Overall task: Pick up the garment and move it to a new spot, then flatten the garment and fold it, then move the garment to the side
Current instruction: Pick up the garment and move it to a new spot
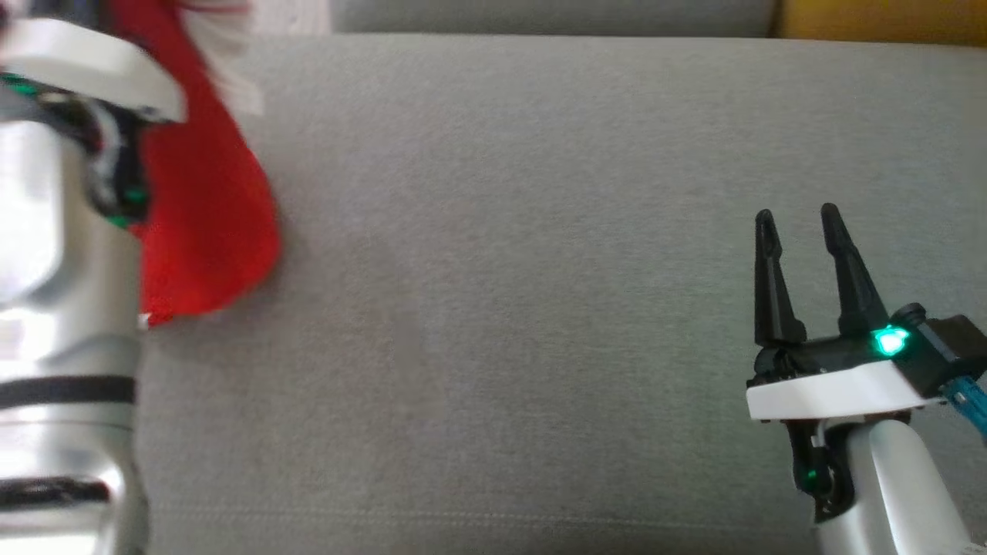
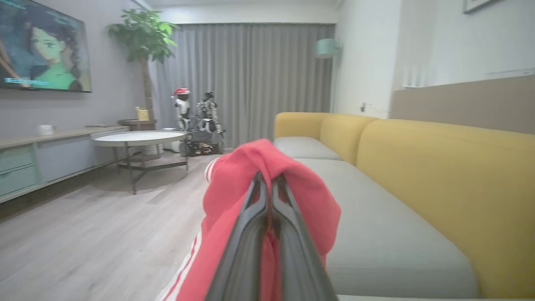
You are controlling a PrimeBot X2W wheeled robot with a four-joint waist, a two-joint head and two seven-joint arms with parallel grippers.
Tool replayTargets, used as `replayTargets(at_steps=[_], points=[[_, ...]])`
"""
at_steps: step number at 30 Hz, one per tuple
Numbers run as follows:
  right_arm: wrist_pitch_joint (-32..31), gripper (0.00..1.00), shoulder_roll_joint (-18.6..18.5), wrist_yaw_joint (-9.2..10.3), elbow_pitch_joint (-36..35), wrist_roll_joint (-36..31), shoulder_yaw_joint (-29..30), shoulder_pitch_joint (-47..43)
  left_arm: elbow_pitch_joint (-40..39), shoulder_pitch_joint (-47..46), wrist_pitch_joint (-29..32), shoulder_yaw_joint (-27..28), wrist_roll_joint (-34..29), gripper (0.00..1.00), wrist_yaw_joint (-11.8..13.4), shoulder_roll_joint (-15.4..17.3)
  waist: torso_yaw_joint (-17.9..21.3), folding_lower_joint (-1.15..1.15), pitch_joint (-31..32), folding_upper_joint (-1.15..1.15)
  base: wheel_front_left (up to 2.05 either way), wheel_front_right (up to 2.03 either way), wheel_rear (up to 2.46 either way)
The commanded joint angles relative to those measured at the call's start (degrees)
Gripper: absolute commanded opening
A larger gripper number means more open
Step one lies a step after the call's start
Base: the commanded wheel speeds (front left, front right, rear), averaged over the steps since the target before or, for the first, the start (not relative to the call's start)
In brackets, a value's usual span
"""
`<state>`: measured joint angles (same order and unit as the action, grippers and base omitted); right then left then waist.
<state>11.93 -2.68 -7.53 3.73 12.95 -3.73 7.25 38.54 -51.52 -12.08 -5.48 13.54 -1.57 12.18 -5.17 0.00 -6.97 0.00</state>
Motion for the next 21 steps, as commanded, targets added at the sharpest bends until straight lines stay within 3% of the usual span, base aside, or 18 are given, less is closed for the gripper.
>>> replayTargets(at_steps=[1, 7, 14, 16, 20, 21], points=[[0.58, 1.00, -0.21, 0.04, -1.58, 0.67, -1.49, 0.72, -3.10, -0.93, 1.08, 0.03, -0.78, 0.00, -0.09, 1.29, 2.12, 0.00, 1.41, 0.00, 0.00, 0.00, 0.00], [1.12, 1.00, -0.21, 0.04, -1.98, 2.18, -2.69, 1.95, -9.00, 1.39, 5.85, -5.40, -2.22, 0.00, -0.13, -3.52, 7.13, 0.00, 0.67, 0.00, 0.00, 0.00, 0.00], [1.64, 1.00, -0.21, 0.04, -2.45, 4.61, -2.18, 3.71, -10.81, 4.37, 6.03, -13.55, -1.99, 0.00, 1.68, -8.85, 14.21, 0.00, -0.61, 0.00, 0.00, 0.00, 0.00], [1.80, 1.00, -0.21, 0.04, -2.18, 5.34, -1.87, 4.15, -10.84, 5.58, 5.44, -17.30, 0.94, 0.00, 2.80, -9.21, 16.34, 0.00, -0.83, 0.00, 0.00, 0.00, 0.00], [2.14, 1.00, -0.21, 0.04, -1.28, 6.35, -1.91, 5.16, -12.79, 6.48, 3.37, -29.01, 11.99, 0.00, 7.93, -9.27, 19.89, 0.00, -1.29, 0.00, 0.00, 0.00, 0.00], [2.22, 1.00, -0.21, 0.04, -1.05, 6.54, -1.94, 5.30, -12.87, 6.36, 2.84, -31.87, 13.88, 0.45, 9.37, -9.28, 20.50, 0.00, -1.35, 0.00, 0.00, 0.00, 0.00]])
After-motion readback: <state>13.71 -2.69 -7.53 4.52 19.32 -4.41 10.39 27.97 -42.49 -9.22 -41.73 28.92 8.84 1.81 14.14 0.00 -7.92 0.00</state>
